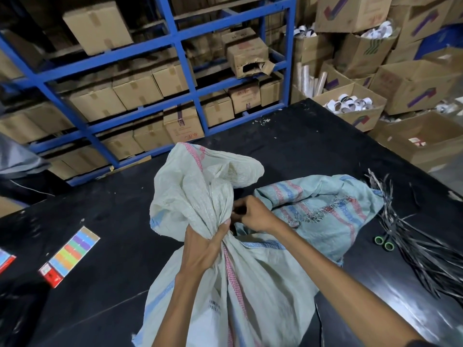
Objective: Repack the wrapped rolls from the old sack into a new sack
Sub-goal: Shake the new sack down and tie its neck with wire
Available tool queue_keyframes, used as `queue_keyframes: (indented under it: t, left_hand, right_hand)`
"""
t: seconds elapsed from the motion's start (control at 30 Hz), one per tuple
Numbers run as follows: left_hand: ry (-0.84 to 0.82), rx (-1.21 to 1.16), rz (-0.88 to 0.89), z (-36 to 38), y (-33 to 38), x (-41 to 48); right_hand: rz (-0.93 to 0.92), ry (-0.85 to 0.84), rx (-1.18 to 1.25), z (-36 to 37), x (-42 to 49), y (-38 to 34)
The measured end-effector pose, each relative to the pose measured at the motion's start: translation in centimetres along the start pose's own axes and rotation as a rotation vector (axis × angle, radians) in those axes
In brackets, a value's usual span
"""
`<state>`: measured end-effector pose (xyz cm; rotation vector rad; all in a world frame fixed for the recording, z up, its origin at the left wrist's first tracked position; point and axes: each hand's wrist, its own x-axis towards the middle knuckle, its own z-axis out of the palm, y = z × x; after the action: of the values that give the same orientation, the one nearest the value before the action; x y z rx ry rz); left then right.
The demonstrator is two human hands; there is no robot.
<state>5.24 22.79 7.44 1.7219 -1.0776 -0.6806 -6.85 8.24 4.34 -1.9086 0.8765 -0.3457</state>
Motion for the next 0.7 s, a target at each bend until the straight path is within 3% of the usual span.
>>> queue_keyframes:
  t: [0.2, 0.37, 0.53, 0.7]
  left_hand:
    - [0.0, 0.1, 0.063, 0.2, 0.0, 0.3]
    - [0.169, 0.292, 0.169, -0.7, 0.1, 0.7]
    - [0.287, 0.54, -0.041, -2.8, -1.1, 1.6]
    - [0.232, 0.778, -0.122, -3.4, -0.8, 2.8]
  right_hand:
    - [0.005, 0.005, 0.059, 0.4, 0.1, 0.1]
    - [-0.018, 0.054, 0.053, -0.7, -0.8, 0.1]
    - [0.0, 0.127, 0.102, -2.1, -3.4, 1.3]
    - [0.058, 0.141, 0.259, -0.7, -7.2, -0.5]
